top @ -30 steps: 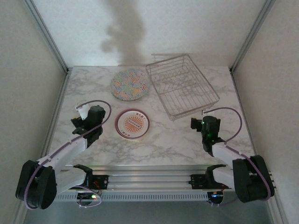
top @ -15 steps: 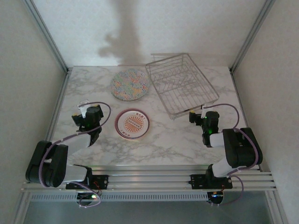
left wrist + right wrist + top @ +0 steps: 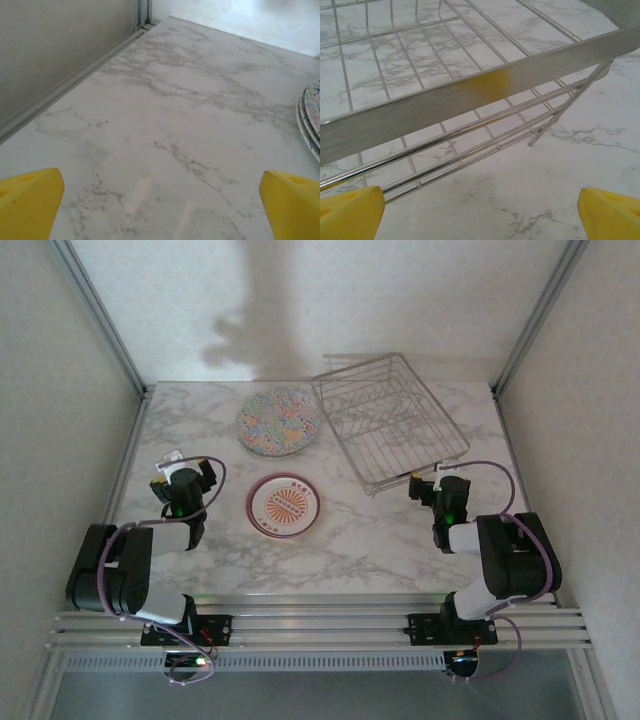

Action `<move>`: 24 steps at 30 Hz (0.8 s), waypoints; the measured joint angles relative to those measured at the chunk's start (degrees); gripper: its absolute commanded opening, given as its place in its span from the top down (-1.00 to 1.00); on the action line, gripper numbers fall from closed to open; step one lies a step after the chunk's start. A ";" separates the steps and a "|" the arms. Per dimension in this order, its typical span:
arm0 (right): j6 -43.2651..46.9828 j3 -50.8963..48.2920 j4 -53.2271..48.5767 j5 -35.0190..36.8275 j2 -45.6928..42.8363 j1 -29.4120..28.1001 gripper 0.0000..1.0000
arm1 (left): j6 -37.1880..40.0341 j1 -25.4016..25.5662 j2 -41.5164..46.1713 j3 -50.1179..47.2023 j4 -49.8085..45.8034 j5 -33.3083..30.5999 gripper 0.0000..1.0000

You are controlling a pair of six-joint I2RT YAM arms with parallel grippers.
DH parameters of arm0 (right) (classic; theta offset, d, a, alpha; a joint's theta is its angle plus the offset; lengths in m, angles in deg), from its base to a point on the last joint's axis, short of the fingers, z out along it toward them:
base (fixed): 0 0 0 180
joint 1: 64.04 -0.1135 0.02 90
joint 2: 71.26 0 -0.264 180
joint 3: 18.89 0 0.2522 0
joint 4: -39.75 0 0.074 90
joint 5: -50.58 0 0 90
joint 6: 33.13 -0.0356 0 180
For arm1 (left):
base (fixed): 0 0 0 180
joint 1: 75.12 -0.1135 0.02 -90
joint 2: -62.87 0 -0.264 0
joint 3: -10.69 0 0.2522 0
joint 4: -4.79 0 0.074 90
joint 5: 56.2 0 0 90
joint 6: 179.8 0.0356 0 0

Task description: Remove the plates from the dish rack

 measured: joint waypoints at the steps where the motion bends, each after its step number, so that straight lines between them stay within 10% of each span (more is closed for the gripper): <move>1: 0.02 0.02 -0.04 0.17 0.02 0.00 -0.99 | 0.13 -0.24 -0.04 -0.02 0.74 0.44 -0.99; 24: -0.20 0.20 -0.37 1.29 0.02 0.00 -0.99 | 3.17 -2.91 -4.81 -14.95 31.80 5.60 -0.99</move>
